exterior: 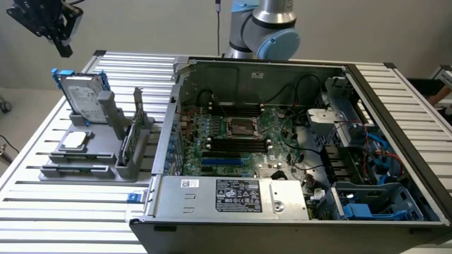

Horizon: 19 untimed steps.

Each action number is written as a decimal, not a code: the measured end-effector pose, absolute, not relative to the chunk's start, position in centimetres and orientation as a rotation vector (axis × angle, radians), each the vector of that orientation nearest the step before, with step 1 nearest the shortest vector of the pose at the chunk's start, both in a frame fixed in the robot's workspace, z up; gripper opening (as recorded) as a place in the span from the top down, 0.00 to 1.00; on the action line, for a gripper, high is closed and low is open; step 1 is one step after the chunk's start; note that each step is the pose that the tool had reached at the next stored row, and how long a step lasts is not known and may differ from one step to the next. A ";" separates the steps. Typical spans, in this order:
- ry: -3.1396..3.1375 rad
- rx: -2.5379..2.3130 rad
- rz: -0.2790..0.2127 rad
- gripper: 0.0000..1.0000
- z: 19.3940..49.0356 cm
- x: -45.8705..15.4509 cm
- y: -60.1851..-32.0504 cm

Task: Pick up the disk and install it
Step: 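Reach for the disk, then pick up the disk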

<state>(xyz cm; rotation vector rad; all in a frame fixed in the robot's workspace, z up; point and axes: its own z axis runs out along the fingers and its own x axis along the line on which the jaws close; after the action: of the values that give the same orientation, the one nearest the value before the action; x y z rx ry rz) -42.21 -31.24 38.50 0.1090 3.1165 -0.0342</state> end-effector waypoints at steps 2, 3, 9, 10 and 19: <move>3.116 0.109 -0.035 0.89 38.4 -43.0 -30.7; 3.116 0.108 -0.036 0.89 38.4 -43.2 -30.4; 3.116 0.103 -0.044 0.89 38.4 -43.3 -30.3; 3.116 0.102 -0.044 0.89 38.3 -43.3 -30.3; 3.116 0.103 -0.044 0.89 38.3 -43.4 -30.3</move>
<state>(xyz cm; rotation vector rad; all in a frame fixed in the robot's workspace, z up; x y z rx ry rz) -43.40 -30.31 38.35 0.1026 3.1159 -0.0442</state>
